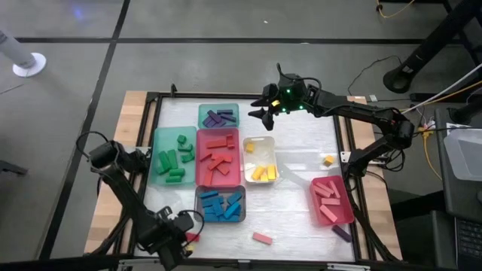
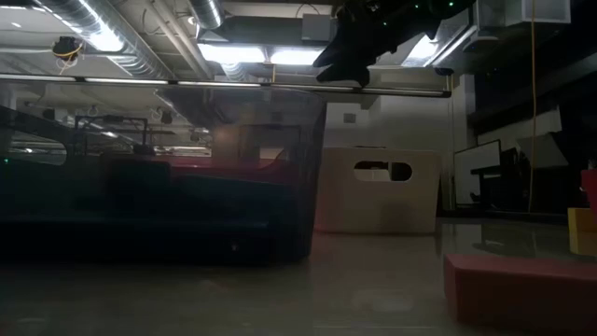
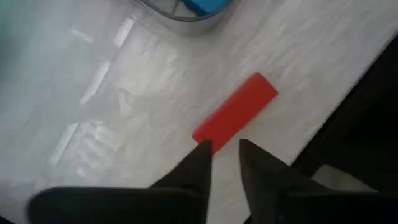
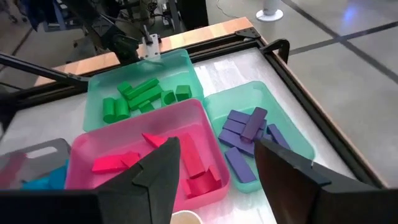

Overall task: Sort blocks
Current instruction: Put the red block into the top pink bin

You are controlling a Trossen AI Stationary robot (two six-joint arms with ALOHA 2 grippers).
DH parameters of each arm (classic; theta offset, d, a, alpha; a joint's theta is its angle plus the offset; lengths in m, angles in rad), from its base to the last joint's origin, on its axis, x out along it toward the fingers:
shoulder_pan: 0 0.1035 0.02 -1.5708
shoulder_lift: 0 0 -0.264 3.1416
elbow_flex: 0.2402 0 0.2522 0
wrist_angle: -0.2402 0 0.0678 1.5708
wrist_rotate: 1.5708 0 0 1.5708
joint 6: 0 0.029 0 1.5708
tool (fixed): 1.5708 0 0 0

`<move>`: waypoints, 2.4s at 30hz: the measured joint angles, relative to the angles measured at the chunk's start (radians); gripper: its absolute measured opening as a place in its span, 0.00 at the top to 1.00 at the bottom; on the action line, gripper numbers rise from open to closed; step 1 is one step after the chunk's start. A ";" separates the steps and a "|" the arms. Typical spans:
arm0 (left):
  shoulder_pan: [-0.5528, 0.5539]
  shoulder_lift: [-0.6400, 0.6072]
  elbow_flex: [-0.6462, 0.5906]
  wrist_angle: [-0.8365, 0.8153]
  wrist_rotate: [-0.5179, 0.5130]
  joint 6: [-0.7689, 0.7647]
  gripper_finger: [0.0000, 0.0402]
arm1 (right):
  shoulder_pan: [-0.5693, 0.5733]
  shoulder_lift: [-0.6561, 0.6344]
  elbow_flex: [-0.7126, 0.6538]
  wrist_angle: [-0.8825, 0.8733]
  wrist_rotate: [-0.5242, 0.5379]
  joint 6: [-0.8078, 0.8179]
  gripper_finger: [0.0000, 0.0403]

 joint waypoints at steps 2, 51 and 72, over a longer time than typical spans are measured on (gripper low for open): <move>0.012 0.001 -0.023 0.030 0.029 0.029 0.76 | 0.000 0.000 0.000 0.000 -0.016 0.017 0.49; 0.015 -0.081 -0.298 0.451 0.057 0.333 0.79 | 0.315 0.000 0.000 -0.117 -0.459 0.234 0.49; 0.264 -0.484 -0.291 0.247 -0.432 0.760 0.79 | 0.760 0.004 0.000 -0.376 0.163 0.478 0.49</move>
